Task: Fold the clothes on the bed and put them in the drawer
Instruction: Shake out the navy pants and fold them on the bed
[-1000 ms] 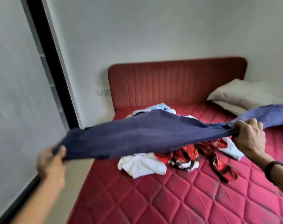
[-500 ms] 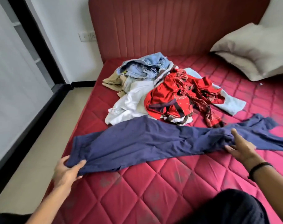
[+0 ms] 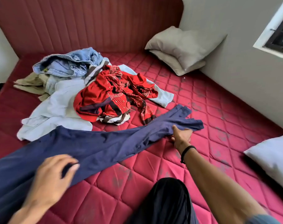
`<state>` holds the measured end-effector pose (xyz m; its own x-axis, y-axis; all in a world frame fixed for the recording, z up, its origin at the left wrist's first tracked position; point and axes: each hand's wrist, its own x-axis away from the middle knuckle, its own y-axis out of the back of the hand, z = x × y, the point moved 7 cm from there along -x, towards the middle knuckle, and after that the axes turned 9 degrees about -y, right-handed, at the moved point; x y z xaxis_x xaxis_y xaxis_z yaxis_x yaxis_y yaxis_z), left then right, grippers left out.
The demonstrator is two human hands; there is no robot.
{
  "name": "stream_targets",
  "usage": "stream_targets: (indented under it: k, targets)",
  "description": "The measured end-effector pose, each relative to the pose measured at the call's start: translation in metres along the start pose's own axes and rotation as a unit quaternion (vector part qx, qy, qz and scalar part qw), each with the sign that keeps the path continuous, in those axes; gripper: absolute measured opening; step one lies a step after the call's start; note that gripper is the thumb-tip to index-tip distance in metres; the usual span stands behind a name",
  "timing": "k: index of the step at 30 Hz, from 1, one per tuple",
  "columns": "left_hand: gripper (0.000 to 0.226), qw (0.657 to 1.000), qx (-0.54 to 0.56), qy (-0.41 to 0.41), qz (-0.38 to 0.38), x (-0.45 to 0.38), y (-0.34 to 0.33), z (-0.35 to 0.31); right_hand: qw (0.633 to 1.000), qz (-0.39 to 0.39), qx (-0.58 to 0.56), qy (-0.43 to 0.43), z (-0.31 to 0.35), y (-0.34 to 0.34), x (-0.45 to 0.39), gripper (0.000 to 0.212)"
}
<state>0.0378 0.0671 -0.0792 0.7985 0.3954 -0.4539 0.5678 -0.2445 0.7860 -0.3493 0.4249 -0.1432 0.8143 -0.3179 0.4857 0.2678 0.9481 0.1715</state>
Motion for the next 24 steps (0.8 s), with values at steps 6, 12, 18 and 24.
stream_targets:
  k: [6, 12, 18, 24]
  targets:
    - [0.028, 0.986, 0.070, -0.017, 0.152, -0.089, -0.121, -0.077, 0.872, -0.021, 0.414, 0.261, 0.058, 0.004, -0.044, 0.079]
    - [0.023, 0.991, 0.032, -0.075, 0.106, -0.086, -0.134, -0.108, 0.701, 0.041, 0.615, 0.359, 0.087, -0.010, -0.064, 0.019]
    - [0.026, 0.987, 0.044, -0.106, 0.111, -0.054, -0.114, -0.110, 0.799, -0.053, 0.361, 0.478, 0.147, 0.022, -0.024, 0.022]
    - [0.041, 0.965, -0.067, -0.065, 0.244, 0.006, -0.078, -0.088, 0.656, 0.127, 0.661, 0.342, 0.040, -0.020, -0.014, 0.061]
